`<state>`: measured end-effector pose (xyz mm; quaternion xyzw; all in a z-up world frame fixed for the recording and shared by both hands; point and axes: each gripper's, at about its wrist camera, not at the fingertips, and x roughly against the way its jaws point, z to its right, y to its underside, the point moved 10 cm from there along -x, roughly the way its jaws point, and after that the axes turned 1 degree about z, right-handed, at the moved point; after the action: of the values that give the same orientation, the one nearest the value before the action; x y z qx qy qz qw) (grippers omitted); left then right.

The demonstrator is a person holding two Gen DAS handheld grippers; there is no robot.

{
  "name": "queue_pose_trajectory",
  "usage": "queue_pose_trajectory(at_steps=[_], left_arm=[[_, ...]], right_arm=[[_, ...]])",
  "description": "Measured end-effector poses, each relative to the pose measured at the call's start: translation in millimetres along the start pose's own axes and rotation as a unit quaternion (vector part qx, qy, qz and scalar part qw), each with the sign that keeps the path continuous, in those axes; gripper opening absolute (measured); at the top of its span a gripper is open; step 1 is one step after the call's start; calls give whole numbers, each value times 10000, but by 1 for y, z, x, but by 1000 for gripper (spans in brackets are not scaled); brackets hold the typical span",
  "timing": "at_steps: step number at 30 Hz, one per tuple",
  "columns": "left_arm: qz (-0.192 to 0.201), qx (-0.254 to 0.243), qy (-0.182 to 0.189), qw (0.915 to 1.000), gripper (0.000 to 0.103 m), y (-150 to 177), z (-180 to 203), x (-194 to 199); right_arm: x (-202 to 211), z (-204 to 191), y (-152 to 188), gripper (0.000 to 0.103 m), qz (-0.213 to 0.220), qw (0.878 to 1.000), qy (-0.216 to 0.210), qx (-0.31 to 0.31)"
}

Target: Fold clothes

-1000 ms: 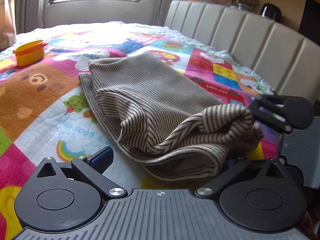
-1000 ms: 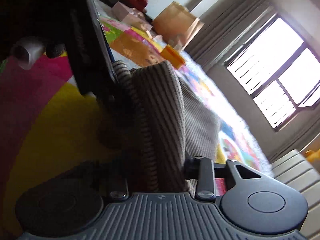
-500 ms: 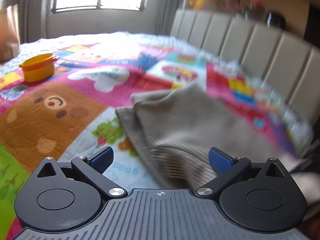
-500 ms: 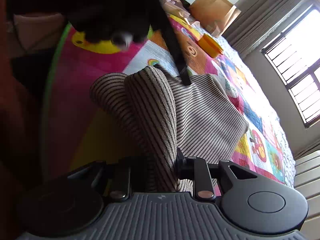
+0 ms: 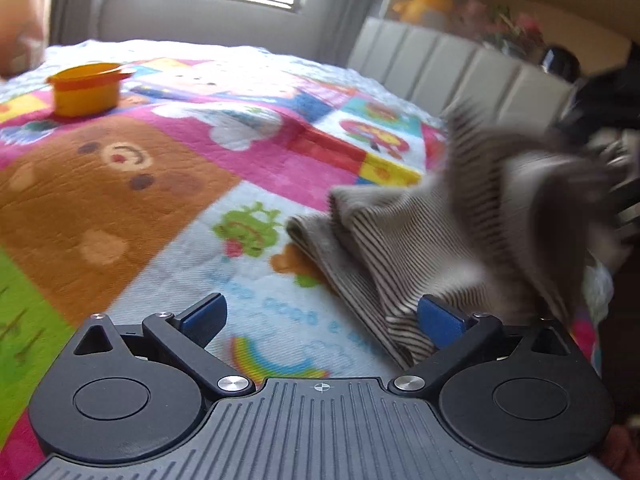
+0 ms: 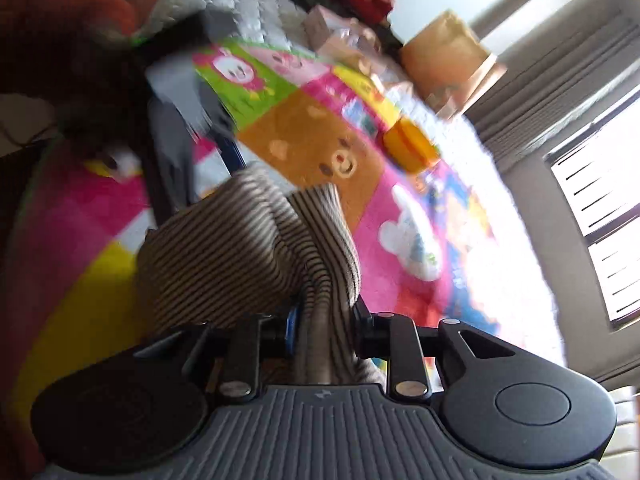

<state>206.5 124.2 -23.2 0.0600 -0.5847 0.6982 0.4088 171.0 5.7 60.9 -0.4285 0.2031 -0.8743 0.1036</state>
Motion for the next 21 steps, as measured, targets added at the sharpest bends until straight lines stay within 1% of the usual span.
queue_pose_trajectory(at_steps=[1, 3, 4, 5, 6, 8, 9, 10, 11, 12, 13, 15, 16, 17, 19, 20, 21], left_arm=[[80, 128, 33, 9999, 103, -3, -3, 7], [231, 210, 75, 9995, 103, -10, -3, 20], [298, 194, 130, 9993, 103, -13, 1, 25], [350, 150, 224, 9990, 103, -17, 8, 30], [374, 81, 351, 9987, 103, -19, 16, 31], [361, -58, 546, 9978, 103, -22, 33, 27], [330, -126, 605, 9975, 103, -22, 40, 22], [281, -186, 581, 9977, 103, -22, 44, 14], [216, -227, 508, 9982, 103, -21, 46, 3], [152, -239, 408, 9988, 103, -20, 46, -7], [112, -229, 310, 9992, 103, -19, 45, -16], [121, -120, 200, 9997, 103, -19, 39, -28], [136, -47, 154, 9998, 103, -20, 36, -33], [156, 24, 87, 9998, 103, -21, 32, -36], [180, 139, -20, 9997, 103, -23, 24, -41], [182, 186, -25, 9997, 103, -24, 22, -44], [185, 226, -32, 9996, 103, -24, 20, -46]], right_arm=[[-17, 3, 2, 30, -40, 10000, -46, -37], [-45, 4, 11, 34, -149, 9998, 3, -114], [-58, 5, 15, 38, -194, 9997, 29, -164], [-61, 9, 17, 38, -151, 9994, 74, -317], [-63, 12, 19, 41, -108, 9988, 120, -470], [-60, 18, 22, 52, -24, 9967, 284, -761], [-56, 21, 24, 64, 17, 9952, 397, -896], [-52, 27, 26, 72, 49, 9937, 515, -999], [-47, 31, 32, 76, 93, 9916, 589, -1152], [-42, 35, 38, 84, 141, 9891, 662, -1308], [-35, 39, 39, 88, 236, 9856, 722, -1508], [-27, 48, 46, 90, 434, 9773, 838, -1895], [-23, 52, 50, 100, 529, 9725, 897, -2085], [-19, 55, 55, 103, 591, 9677, 971, -2249], [-12, 61, 65, 103, 708, 9570, 1126, -2578], [-12, 66, 74, 103, 702, 9493, 1281, -2784], [-11, 71, 86, 103, 666, 9386, 1482, -3044]])
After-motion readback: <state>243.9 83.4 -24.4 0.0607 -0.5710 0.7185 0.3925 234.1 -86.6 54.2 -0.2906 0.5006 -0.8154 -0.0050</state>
